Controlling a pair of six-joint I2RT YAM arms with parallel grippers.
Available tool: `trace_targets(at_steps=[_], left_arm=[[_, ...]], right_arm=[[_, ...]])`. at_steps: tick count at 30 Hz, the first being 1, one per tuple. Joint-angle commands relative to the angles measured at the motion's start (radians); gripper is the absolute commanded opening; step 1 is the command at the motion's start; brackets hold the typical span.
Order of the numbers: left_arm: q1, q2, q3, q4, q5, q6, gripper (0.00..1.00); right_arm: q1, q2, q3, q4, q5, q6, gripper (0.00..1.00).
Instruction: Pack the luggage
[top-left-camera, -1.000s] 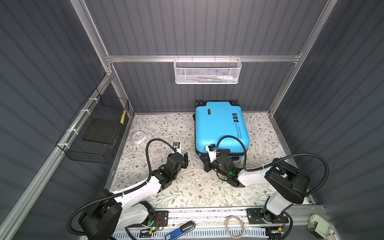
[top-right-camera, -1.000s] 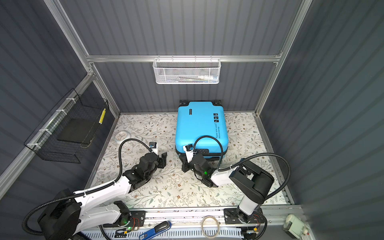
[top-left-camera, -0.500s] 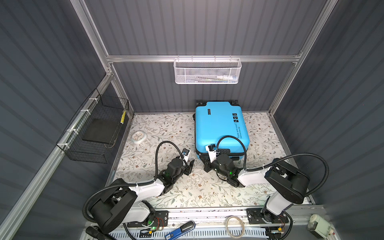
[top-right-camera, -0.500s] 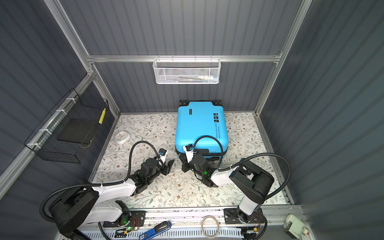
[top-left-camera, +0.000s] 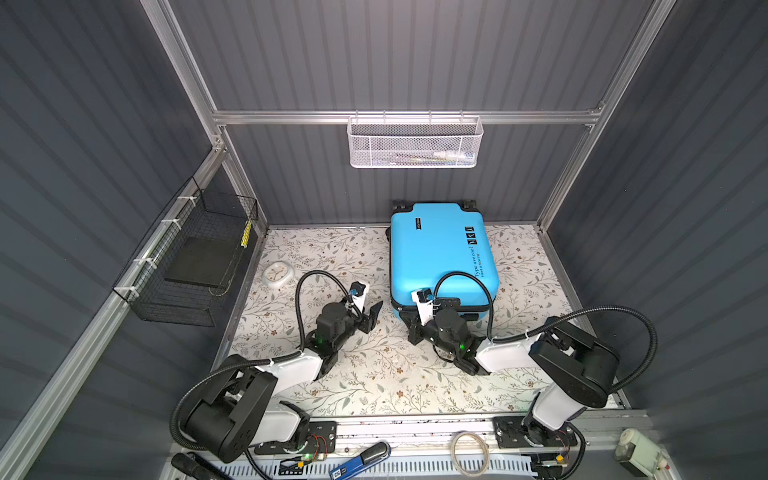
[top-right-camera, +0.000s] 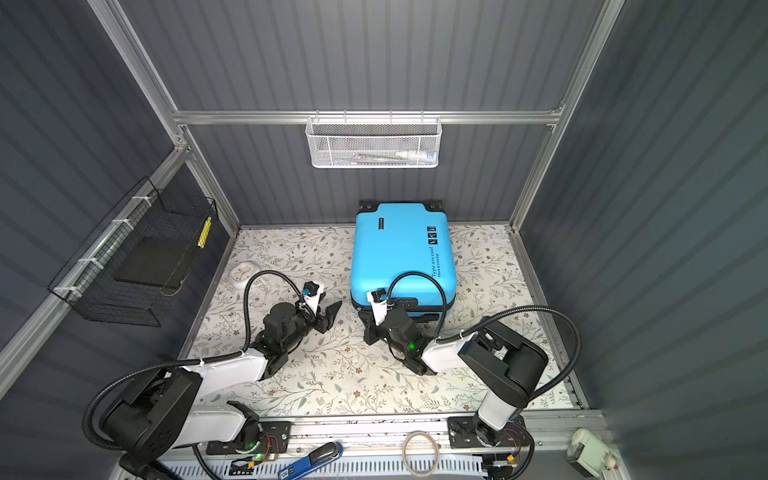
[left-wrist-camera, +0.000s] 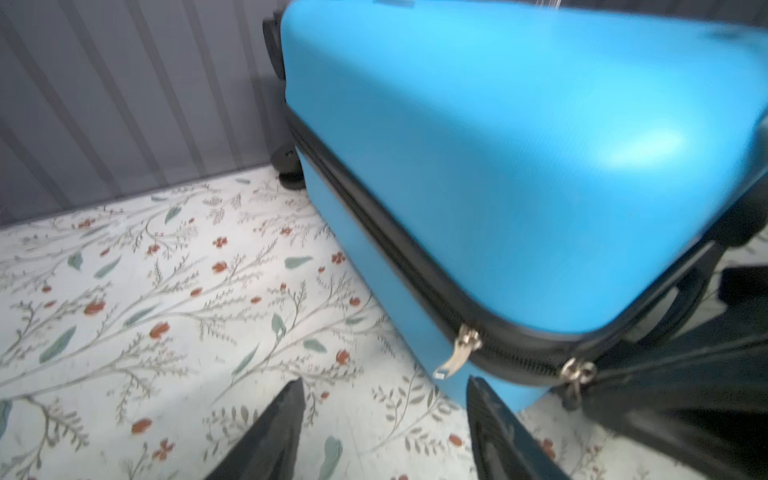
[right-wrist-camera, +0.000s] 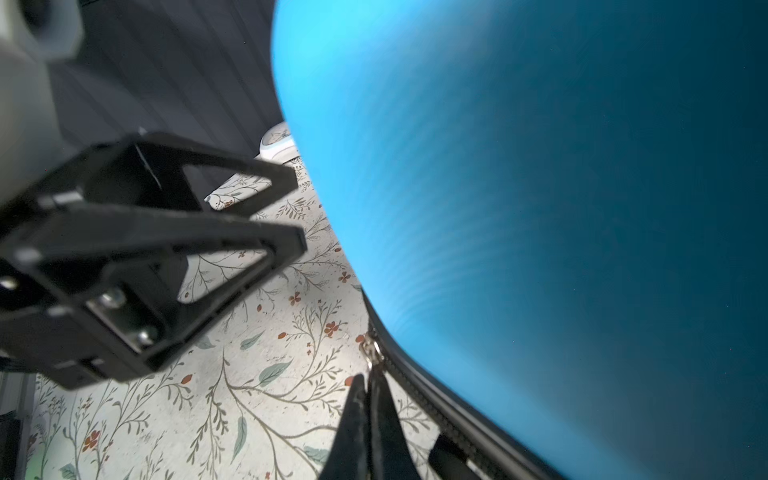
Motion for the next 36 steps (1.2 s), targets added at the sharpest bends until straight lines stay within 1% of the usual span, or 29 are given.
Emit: trace_targets(at_steps=[1, 4, 8, 12, 14, 18, 22, 23, 24, 28, 29, 31, 33, 36], left_arm=[[0.006, -0.036, 0.136, -0.103, 0.042, -0.059, 0.67], [0.01, 0.001, 0.263, -0.219, 0.043, -0.12, 0.7], [0.014, 0.127, 0.443, -0.359, 0.095, -0.194, 0.71], [0.015, 0.241, 0.522, -0.378, 0.186, -0.242, 0.71], [0.014, 0.262, 0.521, -0.362, 0.208, -0.26, 0.71], [0.013, 0.257, 0.482, -0.319, 0.226, -0.276, 0.71], [0.007, 0.259, 0.442, -0.255, 0.274, -0.322, 0.7], [0.0, 0.262, 0.429, -0.235, 0.308, -0.335, 0.7], [-0.012, 0.263, 0.418, -0.217, 0.314, -0.339, 0.7], [-0.083, 0.27, 0.368, -0.129, 0.289, -0.364, 0.7], [-0.103, 0.275, 0.355, -0.103, 0.254, -0.374, 0.7], [-0.132, 0.291, 0.334, -0.058, 0.238, -0.397, 0.7], [-0.151, 0.308, 0.32, -0.027, 0.233, -0.416, 0.7], [-0.165, 0.328, 0.31, 0.005, 0.239, -0.437, 0.69]], right_arm=[[0.01, -0.025, -0.009, 0.054, -0.072, 0.022, 0.0], [0.01, -0.021, -0.005, 0.054, -0.074, 0.023, 0.0], [0.012, -0.025, -0.005, 0.051, -0.07, 0.02, 0.0], [0.013, -0.033, -0.008, 0.049, -0.067, 0.018, 0.0], [0.015, -0.04, -0.011, 0.045, -0.062, 0.016, 0.0], [0.02, -0.051, -0.014, 0.032, -0.054, 0.009, 0.0], [0.037, -0.052, 0.001, 0.019, -0.043, 0.004, 0.0], [0.044, -0.047, 0.007, 0.019, -0.035, 0.003, 0.0], [0.052, -0.044, 0.014, 0.018, -0.03, 0.003, 0.0], [0.105, -0.011, 0.058, 0.012, 0.036, 0.002, 0.0], [0.122, 0.002, 0.072, 0.019, 0.059, 0.003, 0.0], [0.152, 0.026, 0.098, 0.036, 0.112, 0.0, 0.0], [0.177, 0.05, 0.122, 0.056, 0.153, -0.005, 0.0], [0.19, 0.084, 0.148, 0.077, 0.183, -0.007, 0.0]])
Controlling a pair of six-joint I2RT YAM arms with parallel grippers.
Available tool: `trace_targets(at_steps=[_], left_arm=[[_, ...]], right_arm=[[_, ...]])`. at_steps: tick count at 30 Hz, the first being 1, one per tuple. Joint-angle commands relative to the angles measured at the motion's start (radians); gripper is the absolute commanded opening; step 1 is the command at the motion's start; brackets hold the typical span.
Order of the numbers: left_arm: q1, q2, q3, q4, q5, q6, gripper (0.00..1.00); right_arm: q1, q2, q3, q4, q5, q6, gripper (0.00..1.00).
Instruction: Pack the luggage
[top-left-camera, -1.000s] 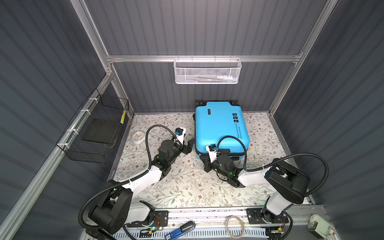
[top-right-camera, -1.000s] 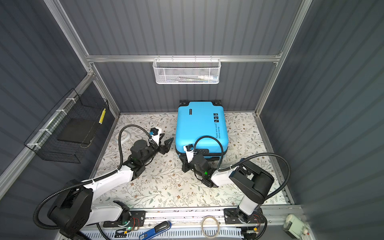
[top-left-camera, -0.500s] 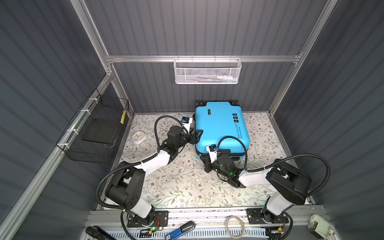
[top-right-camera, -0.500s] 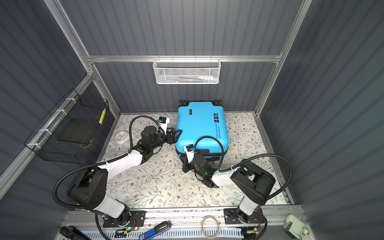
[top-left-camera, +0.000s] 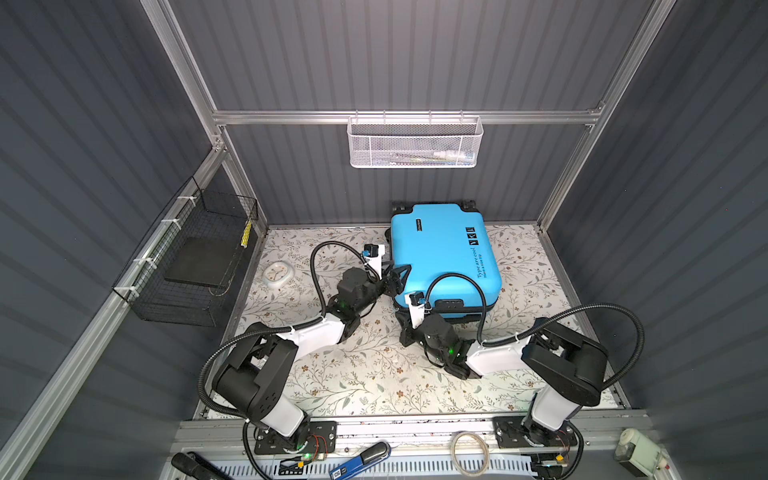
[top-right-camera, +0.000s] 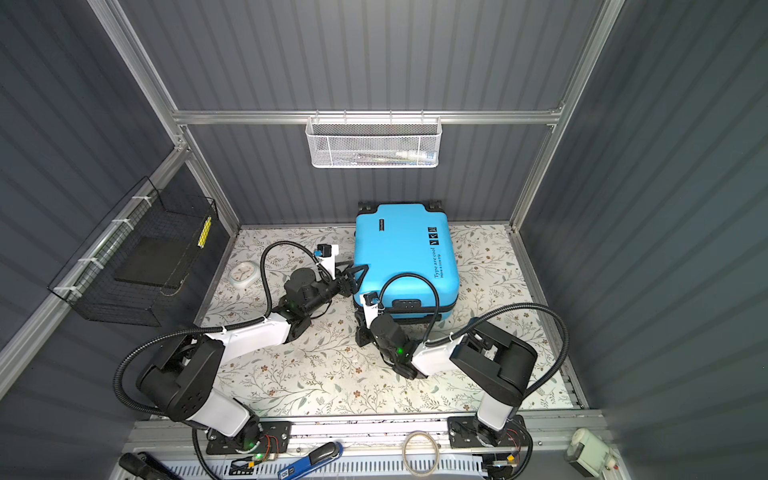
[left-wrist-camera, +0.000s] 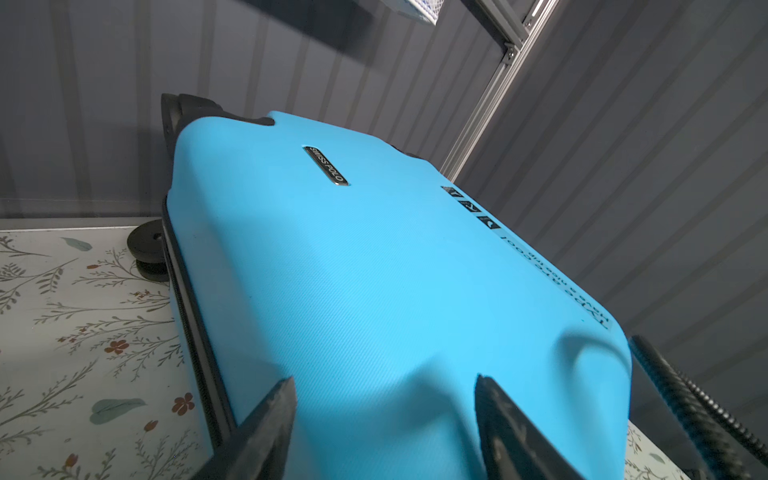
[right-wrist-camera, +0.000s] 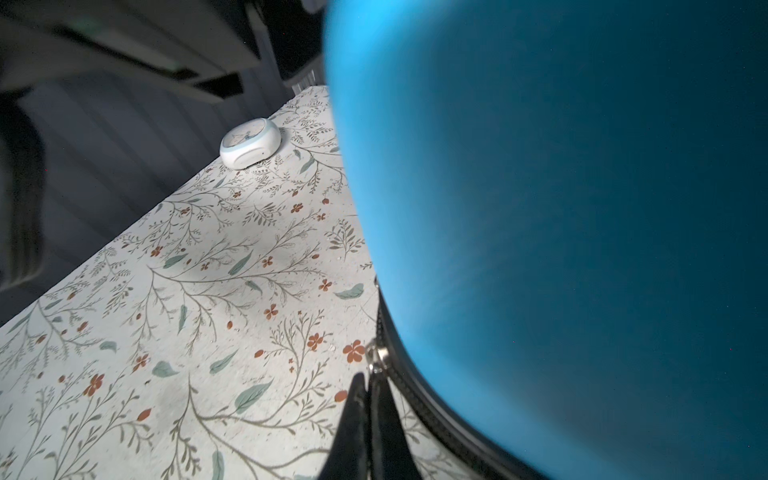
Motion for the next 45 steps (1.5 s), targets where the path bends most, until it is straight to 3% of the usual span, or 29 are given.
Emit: trace_targets(at_steps=[1, 7, 14, 22, 23, 25, 28, 35, 39, 45], left_arm=[[-0.094, 0.068, -0.039, -0.056, 0.146, -0.042, 0.69], [-0.104, 0.068, -0.04, -0.05, 0.148, -0.039, 0.69], [-0.109, 0.082, -0.047, -0.039, 0.159, -0.047, 0.69], [-0.109, 0.074, -0.056, -0.045, 0.153, -0.041, 0.69], [-0.109, 0.074, -0.056, -0.045, 0.155, -0.041, 0.69], [-0.109, 0.073, -0.054, -0.048, 0.156, -0.042, 0.69], [-0.109, 0.069, -0.05, -0.063, 0.157, -0.042, 0.69], [-0.109, 0.037, -0.03, -0.083, 0.12, -0.06, 0.69], [-0.107, 0.011, 0.002, -0.123, 0.091, -0.061, 0.7], [-0.102, -0.052, 0.042, -0.257, -0.038, -0.023, 0.74]], right_arm=[[0.07, 0.025, 0.064, 0.129, -0.064, -0.008, 0.0], [0.068, 0.059, 0.062, 0.213, 0.031, -0.012, 0.0], [0.066, 0.213, 0.144, 0.408, 0.161, 0.037, 0.0], [0.065, 0.184, 0.098, 0.424, 0.171, 0.055, 0.0], [0.066, 0.179, 0.095, 0.424, 0.169, 0.056, 0.03], [0.069, 0.168, 0.083, 0.42, 0.161, 0.064, 0.28], [0.074, 0.125, 0.053, 0.389, 0.145, 0.073, 0.41], [0.08, -0.113, -0.138, 0.24, 0.112, 0.131, 0.58], [0.081, -0.312, -0.274, 0.12, 0.136, 0.17, 0.62], [0.063, -0.776, -0.348, -0.343, 0.244, 0.161, 0.68]])
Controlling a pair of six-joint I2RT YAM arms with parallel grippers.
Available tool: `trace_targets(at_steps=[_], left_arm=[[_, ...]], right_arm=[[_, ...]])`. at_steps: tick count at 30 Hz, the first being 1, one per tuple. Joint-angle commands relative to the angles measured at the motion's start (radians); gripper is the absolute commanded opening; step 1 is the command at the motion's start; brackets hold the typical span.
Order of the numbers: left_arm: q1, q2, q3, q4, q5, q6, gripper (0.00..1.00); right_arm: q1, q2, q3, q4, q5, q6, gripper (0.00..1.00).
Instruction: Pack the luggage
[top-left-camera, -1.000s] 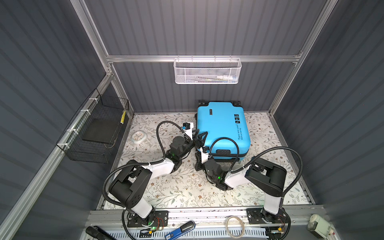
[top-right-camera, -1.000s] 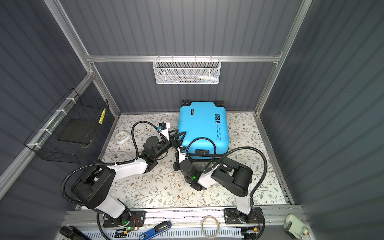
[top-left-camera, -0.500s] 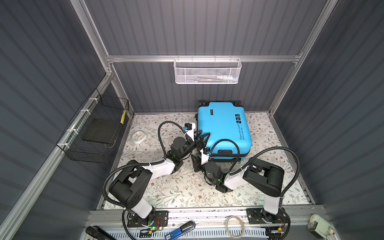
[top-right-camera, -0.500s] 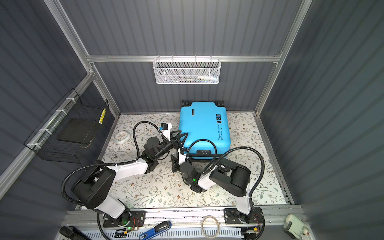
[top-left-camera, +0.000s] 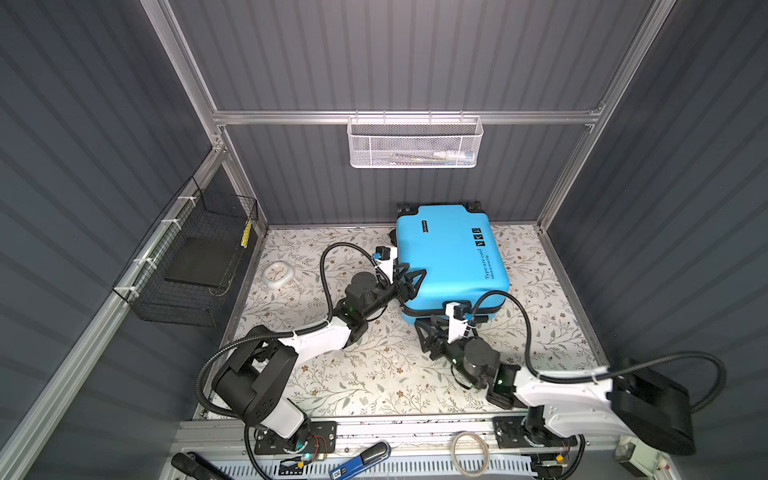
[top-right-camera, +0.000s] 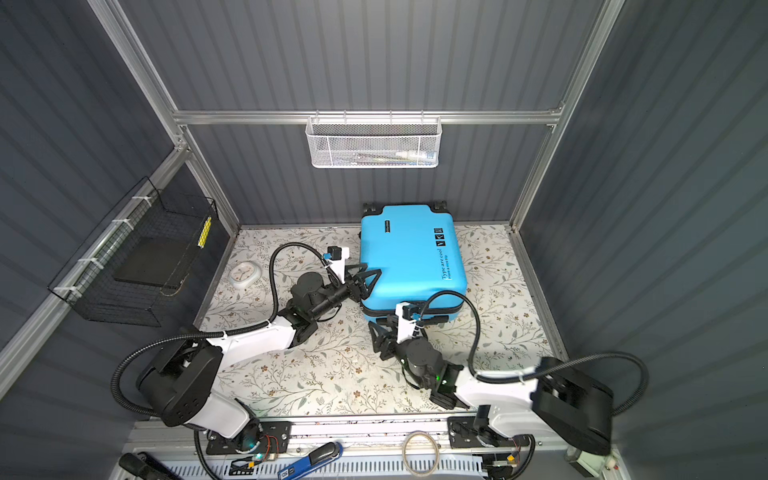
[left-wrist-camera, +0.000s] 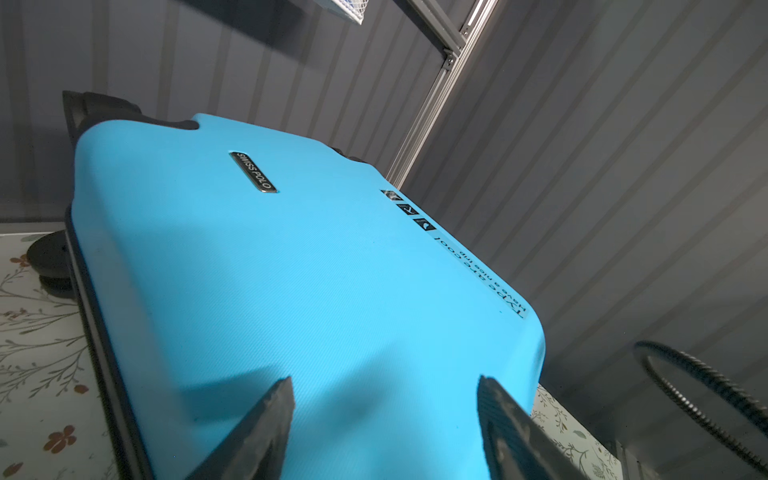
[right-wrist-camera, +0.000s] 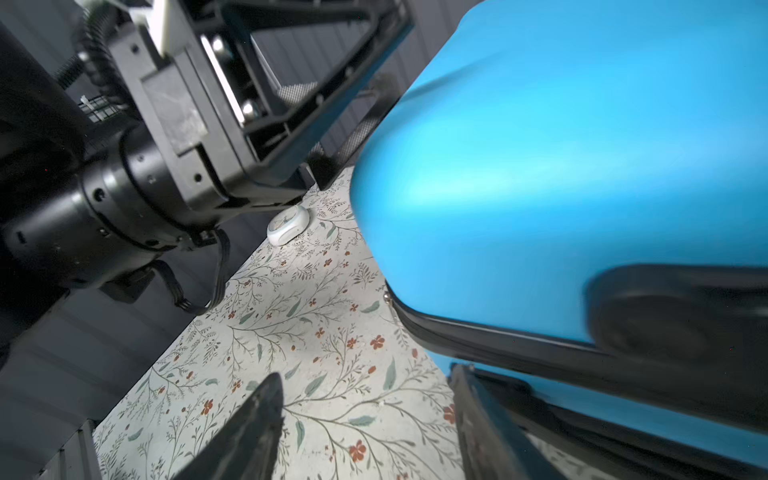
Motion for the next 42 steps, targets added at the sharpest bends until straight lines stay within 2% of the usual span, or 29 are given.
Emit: trace_targets(at_steps=[1, 3, 6, 9, 12, 13, 14, 17, 28, 32, 35, 39, 42], left_arm=[[-0.01, -0.017, 0.015, -0.231, -0.072, 0.03, 0.74], [0.008, -0.016, 0.024, -0.267, -0.08, 0.039, 0.75], [0.035, 0.001, 0.035, -0.302, -0.053, 0.05, 0.77], [0.049, 0.03, 0.046, -0.315, 0.007, 0.063, 0.78], [0.05, 0.062, 0.061, -0.301, 0.121, 0.064, 0.78], [0.049, 0.069, 0.062, -0.289, 0.153, 0.056, 0.83], [0.048, 0.078, 0.065, -0.273, 0.186, 0.045, 0.99], [0.02, 0.091, 0.061, -0.221, 0.255, 0.02, 0.99], [-0.212, 0.116, 0.093, -0.187, 0.169, -0.004, 0.99], [-0.221, 0.074, 0.069, -0.203, 0.064, -0.008, 1.0], [-0.221, 0.016, 0.058, -0.283, -0.048, 0.03, 1.0], [-0.219, -0.051, 0.045, -0.357, -0.145, 0.069, 1.0], [-0.219, -0.085, 0.055, -0.436, -0.212, 0.1, 1.0]], right_arm=[[-0.028, -0.212, 0.002, -0.324, 0.07, -0.003, 0.68], [-0.085, -0.352, 0.025, -0.499, 0.055, -0.003, 0.69], [-0.229, -0.512, 0.083, -0.73, -0.02, 0.018, 0.71], [-0.388, -0.614, 0.139, -0.877, -0.1, 0.027, 0.74], [-0.52, -0.645, 0.213, -0.995, -0.155, 0.018, 0.76], [-0.548, -0.649, 0.232, -1.014, -0.163, 0.013, 0.77], [-0.573, -0.65, 0.242, -1.028, -0.17, 0.011, 0.77], [-0.634, -0.645, 0.274, -1.061, -0.186, 0.017, 0.78], [-0.777, -0.597, 0.307, -1.056, -0.337, 0.072, 0.8], [-0.788, -0.602, 0.313, -1.054, -0.353, 0.079, 0.8], [-0.795, -0.606, 0.316, -1.055, -0.371, 0.086, 0.81], [-0.803, -0.605, 0.326, -1.106, -0.353, 0.107, 0.81], [-0.853, -0.594, 0.324, -1.159, -0.361, 0.158, 0.83]])
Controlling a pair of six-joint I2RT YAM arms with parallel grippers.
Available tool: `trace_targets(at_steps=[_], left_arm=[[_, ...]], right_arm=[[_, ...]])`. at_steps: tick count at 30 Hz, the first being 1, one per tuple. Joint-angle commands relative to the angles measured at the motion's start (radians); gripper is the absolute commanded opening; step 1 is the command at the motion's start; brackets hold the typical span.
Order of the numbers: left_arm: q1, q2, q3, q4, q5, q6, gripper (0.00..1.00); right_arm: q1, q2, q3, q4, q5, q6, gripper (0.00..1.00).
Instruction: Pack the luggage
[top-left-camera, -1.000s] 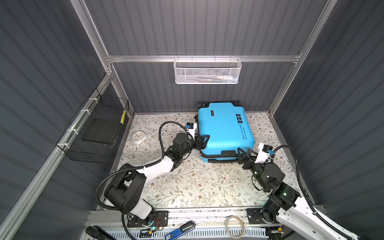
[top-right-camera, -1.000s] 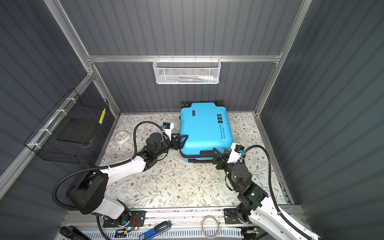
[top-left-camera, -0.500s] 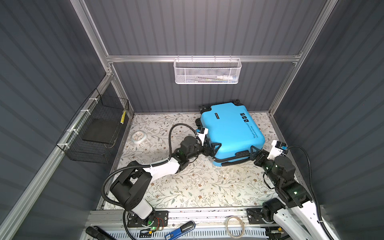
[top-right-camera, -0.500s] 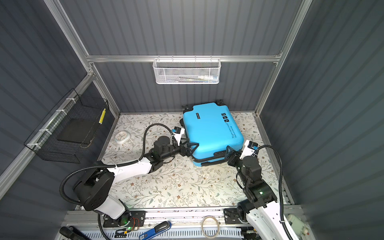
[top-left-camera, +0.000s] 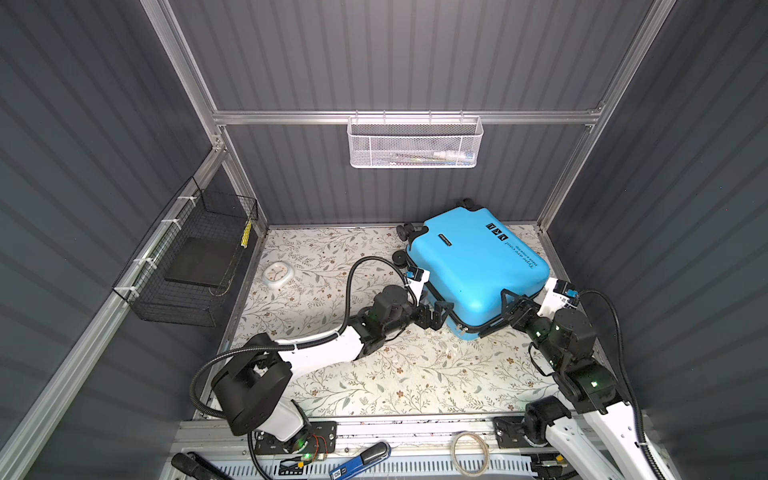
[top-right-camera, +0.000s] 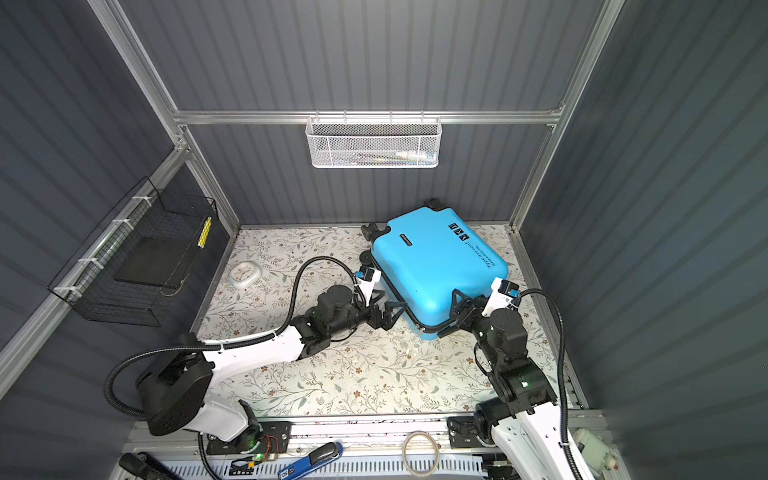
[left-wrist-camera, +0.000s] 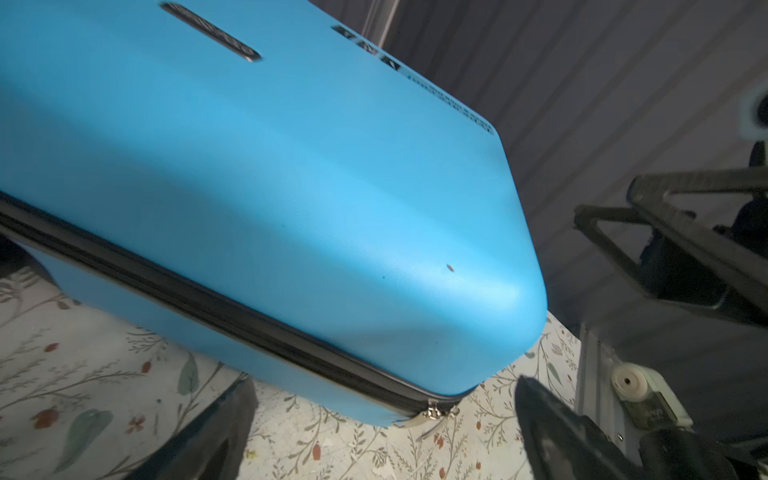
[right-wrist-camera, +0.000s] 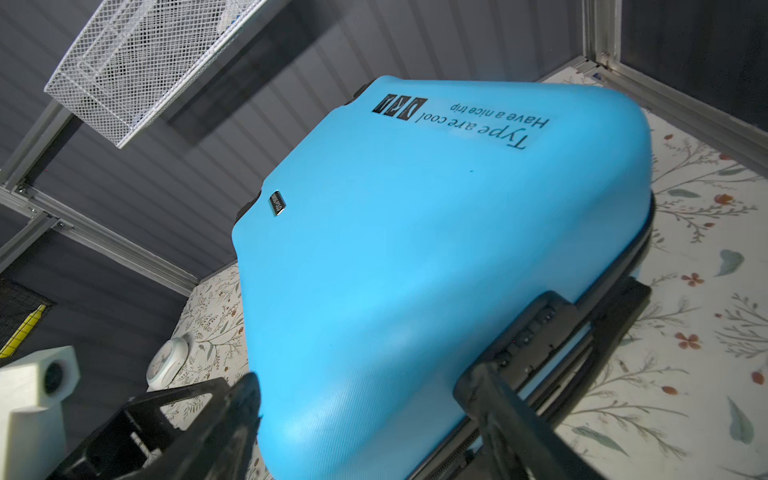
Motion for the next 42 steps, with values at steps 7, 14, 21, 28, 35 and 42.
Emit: trace_targets(at_steps=[7, 14, 21, 28, 35, 42], left_arm=[[0.138, -0.083, 0.005, -0.188, -0.169, 0.078, 1.0], [0.23, -0.073, 0.106, -0.293, -0.139, 0.151, 1.0], [0.237, -0.167, 0.049, -0.309, -0.229, 0.165, 1.0], [0.237, -0.254, -0.011, -0.333, -0.255, 0.128, 1.0], [0.237, -0.3, -0.04, -0.356, -0.254, 0.101, 1.0], [0.237, -0.321, -0.052, -0.369, -0.256, 0.092, 1.0]], right_arm=[[-0.217, -0.002, -0.024, -0.049, -0.123, 0.14, 0.86], [-0.439, 0.028, -0.077, 0.054, -0.336, 0.253, 0.87], [-0.55, 0.182, -0.118, 0.285, -0.504, 0.375, 0.88], [-0.582, 0.381, -0.102, 0.544, -0.544, 0.498, 0.88], [-0.598, 0.605, 0.01, 0.67, -0.568, 0.514, 0.87], [-0.606, 0.825, 0.152, 0.749, -0.602, 0.521, 0.88]])
